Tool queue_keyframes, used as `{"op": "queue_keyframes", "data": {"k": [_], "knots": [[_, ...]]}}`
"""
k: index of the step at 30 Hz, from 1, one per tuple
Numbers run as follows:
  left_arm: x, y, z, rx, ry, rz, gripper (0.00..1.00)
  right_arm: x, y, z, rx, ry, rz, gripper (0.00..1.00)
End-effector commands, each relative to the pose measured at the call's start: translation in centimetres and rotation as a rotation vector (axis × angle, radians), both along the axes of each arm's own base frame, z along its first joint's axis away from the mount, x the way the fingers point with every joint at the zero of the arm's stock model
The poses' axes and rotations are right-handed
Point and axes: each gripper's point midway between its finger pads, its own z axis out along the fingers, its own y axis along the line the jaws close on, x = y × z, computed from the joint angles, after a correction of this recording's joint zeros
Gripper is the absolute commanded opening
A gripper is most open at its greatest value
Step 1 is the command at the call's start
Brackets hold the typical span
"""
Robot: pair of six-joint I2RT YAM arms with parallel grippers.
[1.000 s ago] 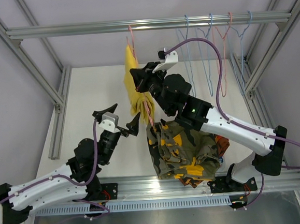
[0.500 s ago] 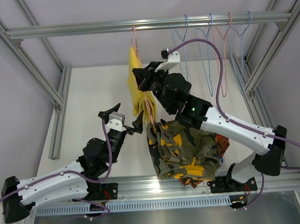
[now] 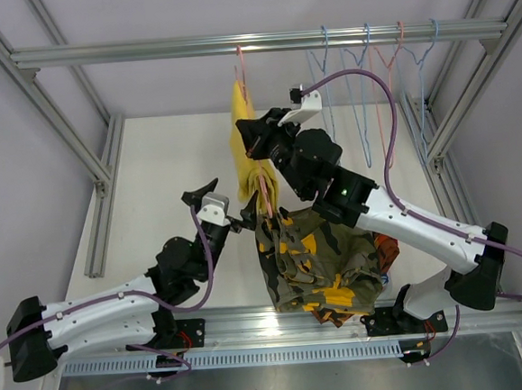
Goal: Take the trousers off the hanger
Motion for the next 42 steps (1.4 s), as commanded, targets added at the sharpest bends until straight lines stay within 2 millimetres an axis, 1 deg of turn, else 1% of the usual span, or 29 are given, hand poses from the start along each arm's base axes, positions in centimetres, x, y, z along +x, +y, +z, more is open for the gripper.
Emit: {"op": "queue_keyframes", "data": {"k": [1, 7, 14, 26, 27, 36, 42], "knots": [[-0.2, -0.2, 3.6, -0.111, -0.056, -0.006, 0.99, -2.4, -4.1, 10.4, 0.292, -0.180, 0.003, 0.00], [0.3, -0.5, 4.2, -0.118, -0.070, 0.018, 0.99, -2.3, -4.1, 9.8, 0.285, -0.175, 0.007, 0.00], [0.9, -1.2, 4.1, -0.112, -0.078, 0.034, 0.99, -2.1, -4.3, 9.5, 0.285, -0.173, 0.010, 0.00], [1.7, -0.9, 3.9, -0.074, -0.105, 0.103, 0.99, -1.9, -5.0, 9.2, 0.288, -0.173, 0.014, 0.00], [1.8, -0.8, 4.0, -0.076, -0.106, 0.104, 0.99, -1.8, -5.1, 8.9, 0.285, -0.171, 0.012, 0.00], [3.0, -1.0, 2.9, -0.081, -0.085, 0.121, 0.99, -2.0, -5.2, 8.8, 0.299, -0.170, 0.028, 0.00], [3.9, -2.0, 1.6, -0.084, -0.063, 0.117, 0.99, -1.6, -5.0, 8.1, 0.300, -0.157, 0.033, 0.00]]}}
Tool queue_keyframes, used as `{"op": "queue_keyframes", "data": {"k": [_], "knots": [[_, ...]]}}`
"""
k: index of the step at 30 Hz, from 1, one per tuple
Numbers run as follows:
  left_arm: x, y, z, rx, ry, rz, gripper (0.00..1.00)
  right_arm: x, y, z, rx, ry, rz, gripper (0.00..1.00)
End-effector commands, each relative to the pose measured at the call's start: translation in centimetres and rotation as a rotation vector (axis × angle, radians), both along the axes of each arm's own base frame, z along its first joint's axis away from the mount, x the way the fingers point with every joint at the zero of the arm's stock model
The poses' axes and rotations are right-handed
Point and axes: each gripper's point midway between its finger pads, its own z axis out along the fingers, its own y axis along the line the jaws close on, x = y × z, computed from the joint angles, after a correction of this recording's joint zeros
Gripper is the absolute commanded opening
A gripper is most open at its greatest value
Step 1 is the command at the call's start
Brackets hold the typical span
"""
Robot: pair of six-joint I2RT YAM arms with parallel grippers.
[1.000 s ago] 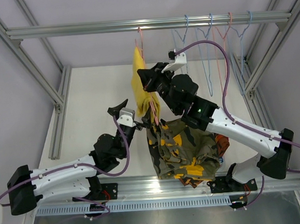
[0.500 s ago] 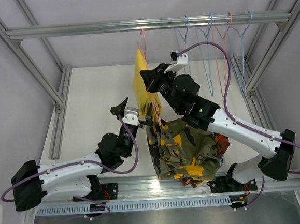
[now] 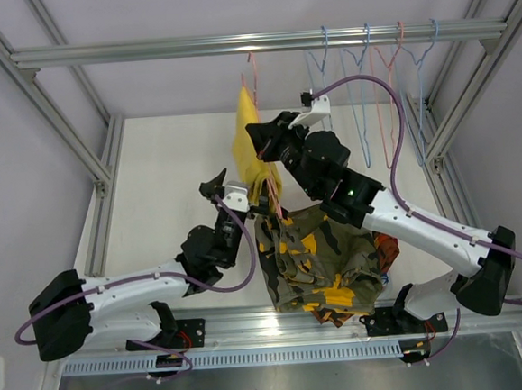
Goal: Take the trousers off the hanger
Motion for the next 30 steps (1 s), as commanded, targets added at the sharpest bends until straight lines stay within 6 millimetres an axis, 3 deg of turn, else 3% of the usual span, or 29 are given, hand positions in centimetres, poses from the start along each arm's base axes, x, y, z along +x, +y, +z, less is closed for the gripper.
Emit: {"op": "queue_keyframes", "data": {"k": [1, 6, 9, 10, 13, 14, 16, 28, 29, 30], "knots": [[0.6, -0.5, 2.1, -0.111, -0.029, -0.004, 0.99, -2.5, -3.5, 10.2, 0.291, -0.185, 0.017, 0.00], [1.2, -1.0, 2.1, -0.111, -0.052, 0.013, 0.99, -2.7, -3.3, 9.8, 0.285, -0.177, 0.031, 0.00], [1.6, -1.5, 2.6, -0.119, -0.059, 0.003, 0.93, -2.9, -3.4, 9.6, 0.293, -0.171, 0.039, 0.00], [1.6, -1.7, 2.7, -0.123, -0.064, 0.001, 0.82, -3.0, -3.6, 9.8, 0.298, -0.174, 0.041, 0.00], [1.8, -2.1, 3.0, -0.124, -0.073, -0.003, 0.62, -3.0, -3.9, 9.6, 0.298, -0.170, 0.041, 0.00], [2.0, -2.3, 3.0, -0.119, -0.075, -0.003, 0.44, -3.1, -4.0, 9.7, 0.309, -0.166, 0.045, 0.00], [2.2, -2.6, 3.2, -0.124, -0.080, -0.001, 0.27, -3.1, -4.1, 9.6, 0.310, -0.163, 0.052, 0.00], [3.3, -3.4, 2.6, -0.121, -0.082, 0.013, 0.18, -4.5, -4.5, 8.7, 0.346, -0.116, 0.113, 0.00], [3.3, -3.4, 2.7, -0.123, -0.085, 0.012, 0.16, -4.6, -4.5, 8.7, 0.350, -0.115, 0.119, 0.00], [3.3, -3.5, 2.7, -0.123, -0.085, 0.012, 0.06, -4.7, -4.4, 8.6, 0.346, -0.109, 0.120, 0.00]]}}
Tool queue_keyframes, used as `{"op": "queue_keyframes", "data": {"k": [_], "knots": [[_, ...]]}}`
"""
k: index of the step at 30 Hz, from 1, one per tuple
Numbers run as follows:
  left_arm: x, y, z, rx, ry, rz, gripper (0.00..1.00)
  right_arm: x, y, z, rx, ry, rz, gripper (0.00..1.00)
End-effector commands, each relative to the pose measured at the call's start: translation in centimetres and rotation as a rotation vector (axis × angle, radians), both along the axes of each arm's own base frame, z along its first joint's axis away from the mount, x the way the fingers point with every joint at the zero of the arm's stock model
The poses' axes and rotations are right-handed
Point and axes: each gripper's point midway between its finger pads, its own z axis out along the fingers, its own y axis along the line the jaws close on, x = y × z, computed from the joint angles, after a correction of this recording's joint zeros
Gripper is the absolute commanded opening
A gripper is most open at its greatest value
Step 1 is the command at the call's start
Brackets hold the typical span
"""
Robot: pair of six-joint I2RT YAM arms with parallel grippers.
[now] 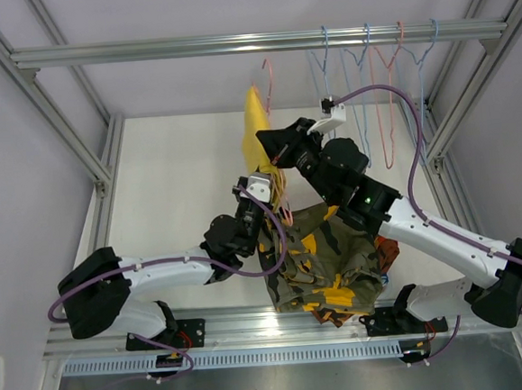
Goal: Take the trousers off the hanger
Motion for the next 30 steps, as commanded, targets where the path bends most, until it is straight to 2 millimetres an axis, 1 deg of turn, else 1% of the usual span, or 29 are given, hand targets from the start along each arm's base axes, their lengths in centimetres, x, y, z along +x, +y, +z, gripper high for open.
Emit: {"op": "queue_keyframes", "data": {"k": [1, 5, 6, 7, 8, 9, 12, 13, 14, 17, 19, 20, 22, 23, 26, 27, 29, 30], "knots": [[0.5, 0.8, 3.8, -0.131, -0.070, 0.020, 0.01, -3.0, -2.5, 9.2, 0.247, -0.166, 0.047, 0.00], [0.2, 1.1, 5.0, -0.126, -0.064, 0.006, 0.01, -2.7, -2.6, 7.9, 0.213, -0.157, 0.025, 0.00], [-0.1, 1.3, 5.5, -0.132, -0.067, -0.005, 0.01, -2.5, -2.5, 7.0, 0.198, -0.147, 0.020, 0.00], [-0.7, 2.1, 6.7, -0.151, -0.082, -0.013, 0.01, -2.3, -2.6, 6.6, 0.190, -0.147, 0.011, 0.00], [-1.0, 2.6, 7.2, -0.167, -0.086, -0.020, 0.01, -2.1, -2.5, 6.1, 0.181, -0.140, 0.006, 0.00], [-1.5, 2.7, 7.9, -0.173, -0.096, -0.043, 0.01, -2.0, -2.5, 5.5, 0.171, -0.136, 0.003, 0.00], [-2.8, 3.9, 10.1, -0.186, -0.108, -0.081, 0.01, -1.5, -2.4, 4.4, 0.145, -0.128, -0.014, 0.00], [-3.2, 4.2, 11.4, -0.197, -0.122, -0.092, 0.01, -1.2, -2.5, 3.8, 0.135, -0.121, -0.025, 0.00], [-3.6, 4.8, 12.0, -0.188, -0.117, -0.100, 0.01, -1.1, -2.4, 3.5, 0.129, -0.118, -0.028, 0.00], [-4.5, 5.7, 14.8, -0.206, -0.138, -0.119, 0.01, -0.6, -2.3, 2.5, 0.121, -0.107, -0.041, 0.00], [-4.9, 6.0, 15.2, -0.183, -0.124, -0.130, 0.01, -0.4, -2.1, 2.1, 0.117, -0.102, -0.044, 0.00], [-5.2, 6.3, 16.2, -0.196, -0.132, -0.133, 0.01, -0.3, -1.9, 1.9, 0.115, -0.097, -0.043, 0.00], [-5.4, 6.8, 16.5, -0.191, -0.126, -0.135, 0.01, 0.0, -1.4, 1.3, 0.111, -0.086, -0.042, 0.00], [-5.6, 7.1, 17.2, -0.202, -0.133, -0.134, 0.01, 0.2, -1.2, 1.0, 0.111, -0.081, -0.041, 0.00], [-5.8, 7.6, 17.8, -0.207, -0.129, -0.135, 0.01, 0.7, -0.4, -0.2, 0.101, -0.058, -0.040, 0.00], [-6.0, 7.7, 18.4, -0.212, -0.133, -0.137, 0.00, 0.9, 0.0, -0.8, 0.091, -0.051, -0.040, 0.00], [-6.3, 8.1, 19.1, -0.210, -0.136, -0.139, 0.01, 1.1, 0.4, -1.3, 0.088, -0.045, -0.038, 0.00], [-6.6, 8.5, 20.4, -0.226, -0.150, -0.141, 0.01, 1.2, 0.6, -1.4, 0.083, -0.043, -0.038, 0.00]]}}
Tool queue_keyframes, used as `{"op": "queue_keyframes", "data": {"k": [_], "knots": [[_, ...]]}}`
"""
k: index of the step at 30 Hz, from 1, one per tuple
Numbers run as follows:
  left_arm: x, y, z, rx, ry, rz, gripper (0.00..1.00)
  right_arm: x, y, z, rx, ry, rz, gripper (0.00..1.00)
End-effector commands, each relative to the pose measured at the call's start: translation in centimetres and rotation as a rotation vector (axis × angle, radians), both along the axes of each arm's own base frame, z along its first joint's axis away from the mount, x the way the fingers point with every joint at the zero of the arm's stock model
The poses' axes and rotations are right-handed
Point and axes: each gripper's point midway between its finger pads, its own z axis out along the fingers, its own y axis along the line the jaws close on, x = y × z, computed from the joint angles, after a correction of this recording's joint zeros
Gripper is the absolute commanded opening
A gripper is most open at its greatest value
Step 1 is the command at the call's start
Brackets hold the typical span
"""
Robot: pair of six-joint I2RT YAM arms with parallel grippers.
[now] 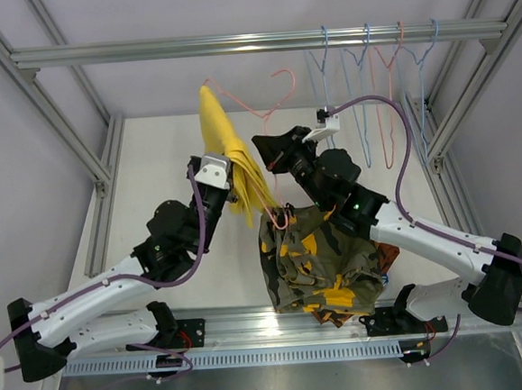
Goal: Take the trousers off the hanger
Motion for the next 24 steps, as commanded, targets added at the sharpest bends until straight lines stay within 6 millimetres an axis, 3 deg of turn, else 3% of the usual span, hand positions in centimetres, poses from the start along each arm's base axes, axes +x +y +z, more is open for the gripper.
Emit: {"op": "queue_keyframes", "data": {"k": [1, 9, 10, 13, 17, 20, 24], "knots": [[-2.8, 2.6, 10.4, -0.248, -0.166, -0.076, 0.01, 0.8, 0.4, -0.1, 0.031, -0.005, -0.032, 0.00], [-4.8, 6.5, 16.4, -0.313, -0.221, -0.060, 0.01, 1.6, 1.8, -2.6, -0.011, 0.020, -0.028, 0.00], [-5.5, 7.5, 18.1, -0.334, -0.247, -0.061, 0.00, 1.7, 2.0, -2.9, -0.015, 0.023, -0.027, 0.00], [-6.8, 10.1, 20.4, -0.355, -0.294, -0.035, 0.01, 1.9, 2.8, -4.0, -0.026, 0.037, -0.015, 0.00], [-8.3, 12.7, 22.3, -0.367, -0.329, -0.027, 0.01, 2.2, 3.5, -5.1, -0.042, 0.050, -0.010, 0.00], [-9.3, 14.1, 22.4, -0.365, -0.321, -0.042, 0.01, 2.2, 3.9, -5.6, -0.064, 0.043, -0.002, 0.00], [-10.0, 15.3, 20.9, -0.356, -0.301, -0.049, 0.00, 1.6, 3.8, -5.3, -0.102, 0.017, -0.008, 0.00]]}}
